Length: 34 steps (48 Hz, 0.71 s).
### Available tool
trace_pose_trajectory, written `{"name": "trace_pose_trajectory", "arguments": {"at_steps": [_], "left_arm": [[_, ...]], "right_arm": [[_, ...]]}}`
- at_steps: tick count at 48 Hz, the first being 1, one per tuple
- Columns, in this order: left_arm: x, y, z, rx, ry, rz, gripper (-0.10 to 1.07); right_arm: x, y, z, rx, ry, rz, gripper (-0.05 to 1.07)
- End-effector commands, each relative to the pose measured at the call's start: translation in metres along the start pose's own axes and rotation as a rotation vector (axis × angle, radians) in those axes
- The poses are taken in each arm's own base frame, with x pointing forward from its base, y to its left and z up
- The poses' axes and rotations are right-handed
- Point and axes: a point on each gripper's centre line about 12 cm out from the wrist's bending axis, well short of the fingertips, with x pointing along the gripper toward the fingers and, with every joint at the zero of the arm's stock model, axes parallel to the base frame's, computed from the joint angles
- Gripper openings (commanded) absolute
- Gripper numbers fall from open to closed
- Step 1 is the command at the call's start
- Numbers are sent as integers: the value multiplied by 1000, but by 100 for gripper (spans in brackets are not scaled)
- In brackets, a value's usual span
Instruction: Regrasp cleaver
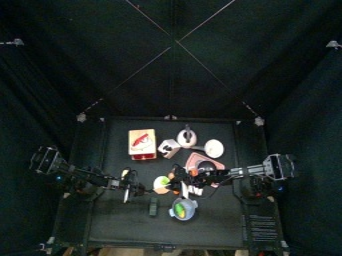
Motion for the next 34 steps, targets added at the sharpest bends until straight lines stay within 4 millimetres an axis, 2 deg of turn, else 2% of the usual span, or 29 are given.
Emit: {"name": "trace_pose_trajectory", "arguments": {"at_steps": [1, 6, 12, 22, 34], "left_arm": [[-1, -2, 7, 2, -35, -11, 43], [-4, 2, 1, 6, -20, 1, 43], [-7, 6, -3, 28, -8, 15, 43], [-6, 7, -1, 98, -12, 21, 43], [-7, 7, -4, 126, 2, 17, 43]], "right_arm": [[-1, 6, 5, 0, -14, 16, 52], [7, 12, -6, -7, 19, 25, 52], [14, 9, -15, -10, 52, -4, 52], [24, 4, -13, -65, 86, -115, 52], [26, 15, -10, -108, 91, -143, 52]]}}
